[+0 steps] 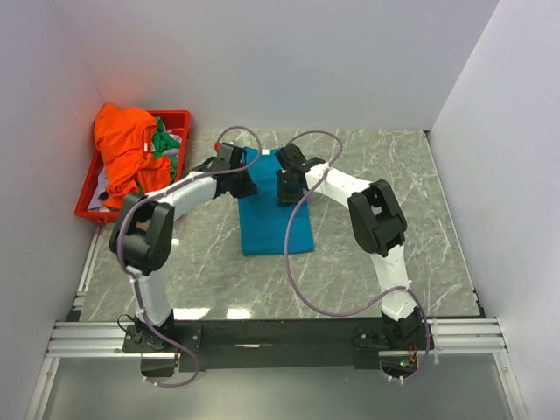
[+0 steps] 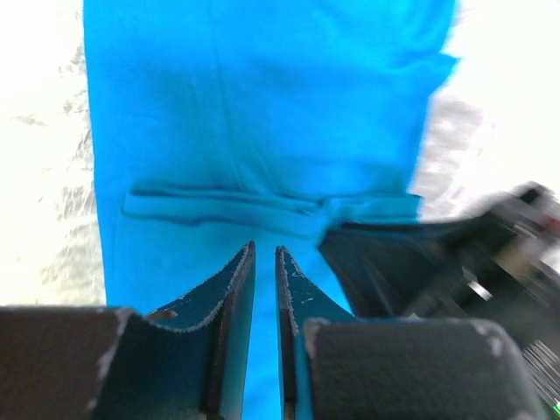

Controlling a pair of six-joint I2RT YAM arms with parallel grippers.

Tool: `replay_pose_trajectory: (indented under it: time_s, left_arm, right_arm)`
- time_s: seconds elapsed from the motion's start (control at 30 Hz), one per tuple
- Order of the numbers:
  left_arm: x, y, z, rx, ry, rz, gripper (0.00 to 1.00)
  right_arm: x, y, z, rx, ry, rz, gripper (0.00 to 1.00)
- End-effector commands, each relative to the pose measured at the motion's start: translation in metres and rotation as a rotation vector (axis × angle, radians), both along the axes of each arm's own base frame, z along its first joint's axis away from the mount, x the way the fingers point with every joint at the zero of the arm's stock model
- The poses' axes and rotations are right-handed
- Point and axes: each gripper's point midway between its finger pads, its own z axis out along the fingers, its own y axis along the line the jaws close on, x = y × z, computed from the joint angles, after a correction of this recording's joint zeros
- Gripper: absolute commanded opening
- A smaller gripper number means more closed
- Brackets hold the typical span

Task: Fold and stack the t-shirts
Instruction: Fold the tshirt

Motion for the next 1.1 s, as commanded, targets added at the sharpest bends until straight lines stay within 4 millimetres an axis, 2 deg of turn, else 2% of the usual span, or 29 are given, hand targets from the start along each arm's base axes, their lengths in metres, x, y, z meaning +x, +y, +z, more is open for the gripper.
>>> replay_pose_trajectory:
  time_s: [0.0, 0.03, 0.07, 0.1, 0.13, 0.17, 0.2, 0.23, 0.3, 0.33, 0.4, 0.53, 0.57, 0.63, 0.8, 0.93, 1.07]
  left_arm:
    - [-0.001, 0.002, 0.05, -0.055, -0.11, -0.007, 0.21]
    - [-0.01, 0.004, 0.045, -0.057, -0.097, -0.006, 0.21]
    - [-0.013, 0.002, 0.06, -0.09, -0.129, -0.014, 0.21]
    - [-0.019, 0.001, 0.061, -0.106, -0.128, -0.012, 0.21]
    - [-0.032, 0.002, 0.05, -0.106, -0.106, -0.016, 0.2]
    - [-0.039, 0.001, 0.059, -0.124, -0.127, -0.022, 0.19]
    - [-0.05, 0.004, 0.047, -0.119, -0.105, -0.019, 0.19]
    - [-0.058, 0.002, 0.044, -0.12, -0.1, -0.022, 0.18]
    - [-0.071, -0.002, 0.049, -0.157, -0.123, -0.029, 0.16]
    - [-0.087, -0.003, 0.037, -0.15, -0.098, -0.039, 0.15]
    - [-0.103, -0.003, 0.021, -0.154, -0.079, -0.036, 0.13]
    - [-0.131, -0.014, 0.001, -0.147, -0.059, -0.067, 0.13]
    - [-0.135, -0.013, -0.005, -0.139, -0.049, -0.064, 0.12]
    - [-0.147, -0.009, -0.023, -0.126, -0.009, -0.053, 0.11]
    - [-0.165, 0.0, -0.048, -0.098, 0.035, -0.038, 0.02]
    - [-0.178, 0.003, -0.055, -0.084, 0.049, -0.037, 0.01]
    - [-0.187, 0.006, -0.055, -0.096, 0.053, -0.034, 0.01]
  right_arm:
    - [-0.005, -0.011, -0.006, -0.059, 0.018, -0.02, 0.35]
    - [-0.005, -0.012, -0.001, -0.057, 0.009, -0.025, 0.36]
    - [-0.003, -0.011, 0.012, -0.044, -0.014, -0.027, 0.37]
    - [-0.002, -0.012, 0.018, -0.039, -0.027, -0.036, 0.38]
    - [-0.002, -0.011, 0.026, -0.034, -0.042, -0.039, 0.38]
    - [-0.001, -0.011, 0.041, -0.017, -0.07, -0.043, 0.39]
    - [0.001, -0.01, 0.048, -0.005, -0.088, -0.051, 0.39]
    - [0.001, -0.008, 0.054, 0.004, -0.101, -0.051, 0.39]
    - [0.004, -0.004, 0.073, 0.033, -0.143, -0.058, 0.4]
    - [0.003, -0.001, 0.078, 0.036, -0.157, -0.057, 0.4]
    - [0.007, 0.005, 0.083, 0.045, -0.175, -0.059, 0.4]
    - [0.012, 0.016, 0.072, 0.043, -0.16, -0.063, 0.4]
    - [0.011, 0.02, 0.059, 0.032, -0.136, -0.058, 0.39]
    - [0.012, 0.026, 0.052, 0.033, -0.123, -0.059, 0.38]
    - [0.005, 0.035, 0.012, 0.013, -0.061, -0.048, 0.37]
    - [-0.002, 0.034, -0.016, -0.013, -0.012, -0.042, 0.38]
    - [-0.005, 0.031, -0.016, -0.024, 0.0, -0.032, 0.39]
